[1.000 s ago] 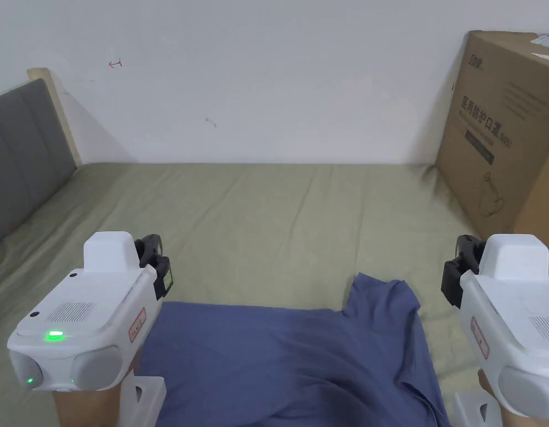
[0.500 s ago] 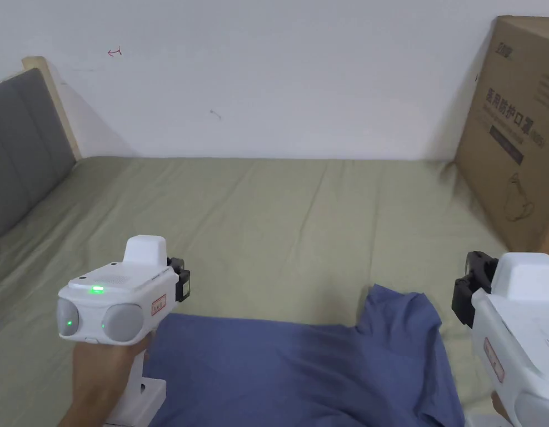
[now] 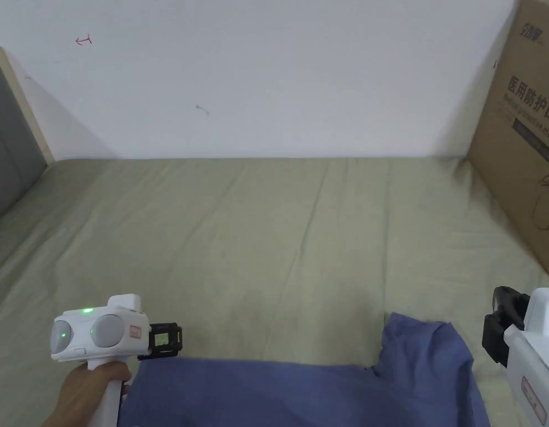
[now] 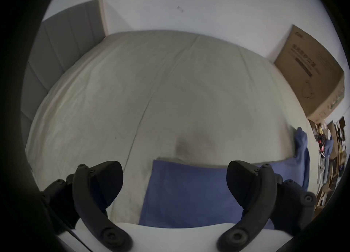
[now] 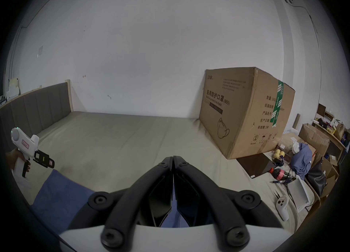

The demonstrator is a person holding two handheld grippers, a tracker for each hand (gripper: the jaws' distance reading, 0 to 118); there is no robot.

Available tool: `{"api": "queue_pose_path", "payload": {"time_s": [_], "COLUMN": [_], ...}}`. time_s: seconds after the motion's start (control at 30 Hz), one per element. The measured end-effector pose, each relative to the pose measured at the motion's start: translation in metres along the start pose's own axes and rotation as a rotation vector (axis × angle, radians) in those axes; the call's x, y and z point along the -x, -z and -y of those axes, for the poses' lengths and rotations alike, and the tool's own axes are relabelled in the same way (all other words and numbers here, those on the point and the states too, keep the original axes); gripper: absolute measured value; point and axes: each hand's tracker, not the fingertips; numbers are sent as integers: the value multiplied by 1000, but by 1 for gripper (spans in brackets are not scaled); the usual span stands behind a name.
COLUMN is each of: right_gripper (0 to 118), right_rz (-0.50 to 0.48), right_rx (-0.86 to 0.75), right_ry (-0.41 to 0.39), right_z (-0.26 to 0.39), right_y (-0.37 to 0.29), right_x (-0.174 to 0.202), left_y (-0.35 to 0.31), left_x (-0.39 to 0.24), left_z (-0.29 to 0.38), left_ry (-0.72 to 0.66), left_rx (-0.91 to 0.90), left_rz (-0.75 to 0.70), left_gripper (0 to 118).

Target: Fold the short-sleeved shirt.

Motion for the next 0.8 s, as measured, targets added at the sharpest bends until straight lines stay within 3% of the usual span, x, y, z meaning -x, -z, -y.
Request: {"api": "queue_pose_path", "payload": {"time_s": [0.1,0.17,0.27,0.33,0.37,0.4,0.43,0.57,0.67,0.7,0.73,0.77,0.8], "right_gripper": [0,0,0,0,0,0,0,4,28,28,62,85,98], "right_rz": [1,0,0,-4,-6,-8,-12,-26,-42,-50,-42,-41,-37], "right_rx": [27,44,70,91,101,113,128,239,401,444,494,542,575], "right_ry": [9,12,16,26,32,41,54,117,142,155,148,162,166], "right_z": [7,12,20,24,26,27,27,34,47,55,63,71,79], "right_y": [13,20,27,32,35,38,40,67,103,116,130,141,151], "right_x": [1,1,0,-3,-5,-7,-9,-20,-28,-29,-30,-30,-30], "left_y": [20,33,50,50,48,46,42,24,-4,-15,-26,-37,-46], "left_x": [2,2,-2,-6,-9,-11,-13,-19,-19,-18,-17,-18,-17], "left_z": [3,5,12,18,18,18,18,22,22,22,24,22,22], "left_ry": [19,32,58,89,102,111,136,163,131,126,132,137,141], "left_rx": [29,60,111,83,89,82,66,13,-75,-89,-104,-119,-127], "left_rz": [-11,-8,2,-16,-14,-8,-5,23,58,77,86,96,104], "left_gripper": [110,101,55,49,36,14,0,0,0,0,0,0,0]}}
